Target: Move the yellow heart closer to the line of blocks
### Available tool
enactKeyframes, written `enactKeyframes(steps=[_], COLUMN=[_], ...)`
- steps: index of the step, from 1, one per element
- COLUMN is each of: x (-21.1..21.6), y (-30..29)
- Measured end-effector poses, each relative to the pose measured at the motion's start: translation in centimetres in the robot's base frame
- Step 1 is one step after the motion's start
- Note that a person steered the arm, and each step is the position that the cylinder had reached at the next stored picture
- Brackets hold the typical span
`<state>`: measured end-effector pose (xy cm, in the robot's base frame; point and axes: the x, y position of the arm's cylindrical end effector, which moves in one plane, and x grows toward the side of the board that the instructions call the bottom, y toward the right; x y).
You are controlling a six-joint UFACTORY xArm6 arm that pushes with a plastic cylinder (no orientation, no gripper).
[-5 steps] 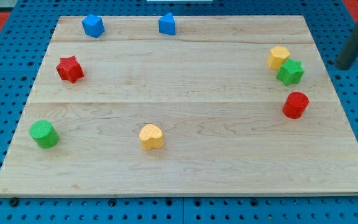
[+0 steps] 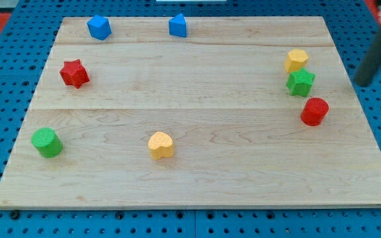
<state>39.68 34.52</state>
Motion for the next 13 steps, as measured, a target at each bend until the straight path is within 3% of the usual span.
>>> enactKeyframes(steps=[1, 2, 3, 5, 6, 8, 9, 10, 11, 12, 13], x=[3.4, 14.7, 20.7, 20.7, 17.1, 15.7, 11.8, 11.0, 12.4, 14.0, 16.1], y=[-0.2, -3.2, -8.7, -30.9, -34.6, -45.1, -42.8, -34.1, -27.9, -32.6, -26.6])
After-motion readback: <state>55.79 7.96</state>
